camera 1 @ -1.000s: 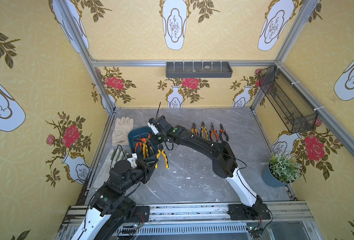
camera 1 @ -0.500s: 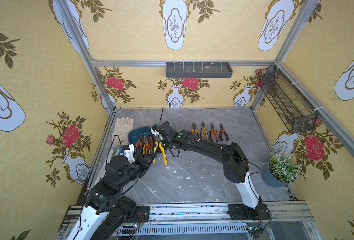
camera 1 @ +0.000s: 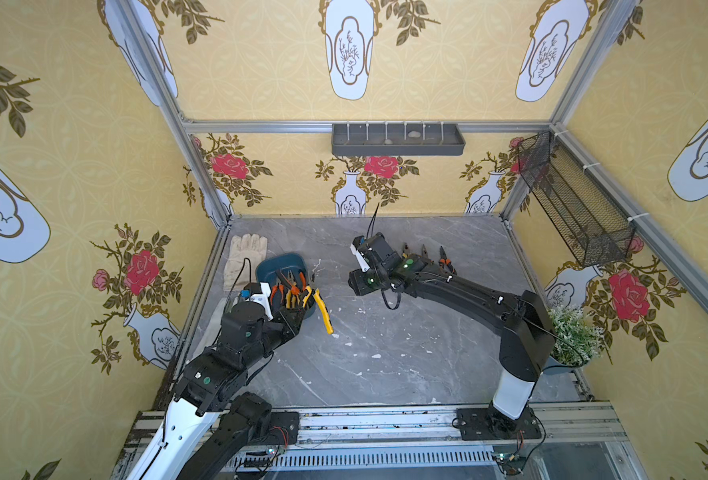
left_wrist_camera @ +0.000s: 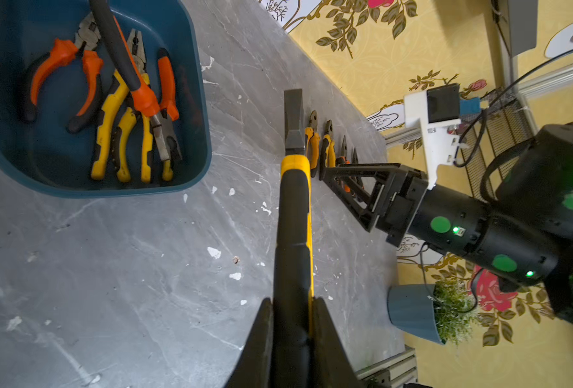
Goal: Take the pliers out of the storage box
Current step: Pick up the pliers from the storage box.
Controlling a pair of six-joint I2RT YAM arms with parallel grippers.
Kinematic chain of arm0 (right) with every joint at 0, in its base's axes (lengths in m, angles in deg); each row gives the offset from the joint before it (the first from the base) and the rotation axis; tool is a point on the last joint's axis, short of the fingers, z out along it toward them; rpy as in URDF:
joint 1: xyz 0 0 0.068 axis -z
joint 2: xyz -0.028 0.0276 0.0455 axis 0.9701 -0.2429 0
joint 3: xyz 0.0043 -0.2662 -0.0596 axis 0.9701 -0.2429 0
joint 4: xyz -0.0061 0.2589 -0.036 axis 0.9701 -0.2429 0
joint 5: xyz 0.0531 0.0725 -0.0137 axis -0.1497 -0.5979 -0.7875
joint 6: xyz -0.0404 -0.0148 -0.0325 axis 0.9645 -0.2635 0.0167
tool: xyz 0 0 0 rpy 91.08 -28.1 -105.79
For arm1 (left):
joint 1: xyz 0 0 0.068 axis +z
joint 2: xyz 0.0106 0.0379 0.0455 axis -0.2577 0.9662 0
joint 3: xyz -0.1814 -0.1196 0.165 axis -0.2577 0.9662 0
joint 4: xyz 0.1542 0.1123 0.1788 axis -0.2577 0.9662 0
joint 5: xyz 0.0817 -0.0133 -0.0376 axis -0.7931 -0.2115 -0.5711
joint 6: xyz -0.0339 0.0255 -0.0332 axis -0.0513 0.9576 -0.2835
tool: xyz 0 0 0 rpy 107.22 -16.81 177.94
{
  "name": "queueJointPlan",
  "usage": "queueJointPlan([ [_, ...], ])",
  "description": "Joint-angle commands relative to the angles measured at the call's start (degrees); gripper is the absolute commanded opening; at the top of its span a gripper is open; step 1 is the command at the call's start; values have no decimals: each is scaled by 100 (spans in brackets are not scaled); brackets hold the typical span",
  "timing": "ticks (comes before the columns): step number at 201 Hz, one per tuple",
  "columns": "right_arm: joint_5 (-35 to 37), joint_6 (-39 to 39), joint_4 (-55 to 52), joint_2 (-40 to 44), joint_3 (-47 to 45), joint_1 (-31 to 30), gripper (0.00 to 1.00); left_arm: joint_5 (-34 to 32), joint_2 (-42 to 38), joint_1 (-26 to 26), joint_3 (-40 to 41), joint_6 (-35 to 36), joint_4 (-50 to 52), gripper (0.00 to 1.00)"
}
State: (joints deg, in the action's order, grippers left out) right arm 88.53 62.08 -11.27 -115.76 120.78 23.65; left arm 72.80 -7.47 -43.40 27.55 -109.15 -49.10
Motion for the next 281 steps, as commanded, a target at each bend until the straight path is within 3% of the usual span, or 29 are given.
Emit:
queueJointPlan([
  [1, -34, -49, 17, 194, -27, 42, 54, -124, 82, -1, 137, 551, -684, 0],
  [42, -197, -200, -159, 443, 81, 26, 54, -245, 148, -18, 493, 1012, -1306, 0],
  [98, -344, -294, -384, 602, 19, 17, 55, -1318, -353, -226, 1191, 1763, -2219, 0],
  [134, -455, -389, -385, 778, -93, 17, 57, -634, -15, -362, 1520, 2321, -3165, 0],
  [161, -468, -552, -410, 748, -56, 33, 59, -746, 513, -806, 1403, 2884, -3225, 0],
  [183, -572, -774, -602, 637, 154, 67, 69, -1115, 763, -1389, 1446, 3488, -3530, 0],
  [207, -754, -954, -527, 804, 88, 67, 71, -1633, 922, -2059, 1691, 4111, -4170, 0],
  [252, -1147, -1209, -26, 1096, -259, 34, 73, -2113, 1191, -2426, 1965, 4139, -4832, 0],
  [281, -925, -1460, 0, 1102, -302, 33, 72, -2700, 1253, -2738, 1905, 4262, -4833, 0],
])
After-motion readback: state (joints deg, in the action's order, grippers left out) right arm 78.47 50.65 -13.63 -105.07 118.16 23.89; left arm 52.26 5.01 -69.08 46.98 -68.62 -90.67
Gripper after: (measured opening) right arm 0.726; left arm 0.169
